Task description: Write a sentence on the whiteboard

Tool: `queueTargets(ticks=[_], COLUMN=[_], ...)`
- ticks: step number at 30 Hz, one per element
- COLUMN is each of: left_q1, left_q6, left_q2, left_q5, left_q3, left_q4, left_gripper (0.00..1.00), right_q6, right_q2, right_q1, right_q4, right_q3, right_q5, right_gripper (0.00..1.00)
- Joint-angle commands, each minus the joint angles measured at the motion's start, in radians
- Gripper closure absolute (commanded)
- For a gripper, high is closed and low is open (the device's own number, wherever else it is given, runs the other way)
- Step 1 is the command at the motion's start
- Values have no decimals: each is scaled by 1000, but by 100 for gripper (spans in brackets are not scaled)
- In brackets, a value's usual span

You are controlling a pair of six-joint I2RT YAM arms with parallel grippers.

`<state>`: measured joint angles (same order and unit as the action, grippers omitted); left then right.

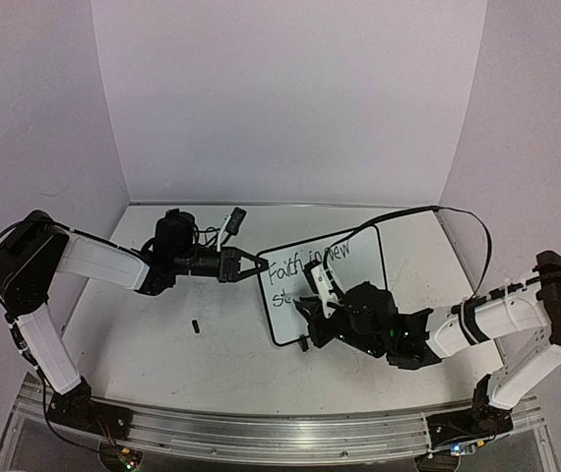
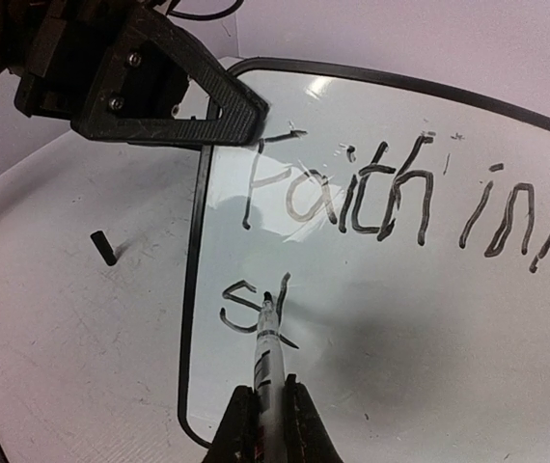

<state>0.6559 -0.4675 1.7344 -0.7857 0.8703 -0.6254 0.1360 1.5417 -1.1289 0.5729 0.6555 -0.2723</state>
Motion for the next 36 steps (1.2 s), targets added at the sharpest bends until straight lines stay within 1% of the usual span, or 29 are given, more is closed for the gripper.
queueTargets(ticks=[1,10,14,17,19,23,27,36], left_q1=[37,37,37,37,37,38,37,37], left_q6=[-2,0,-1,0,0,-2,-1,-2], left_q2=[-18,-18,-15,-16,-18,-11,-14,-19], left_q5=[-94,-93,-92,-93,-91,-95,-93,-94], left_q3=[28,28,30,29,29,33,30,30], left_q4=[21,21,22,23,23,23,23,23], left_gripper=[100,100,100,100,100,100,100,100], right_q6=[12,33,42,18,2,-5,-10,24], right_q2=[14,-7,-54,-138,-157,-111,-82,-69], right_q1=[0,1,1,1,1,1,1,1], right_q4=[-15,-54,-54,8,34,45,44,21], right_q3=[41,21,-4,-69,-99,-91,-61,-43], right_q5=[-64,-122,-150,-94,-45,17,20,-88], right_gripper=[100,100,100,100,100,100,100,100])
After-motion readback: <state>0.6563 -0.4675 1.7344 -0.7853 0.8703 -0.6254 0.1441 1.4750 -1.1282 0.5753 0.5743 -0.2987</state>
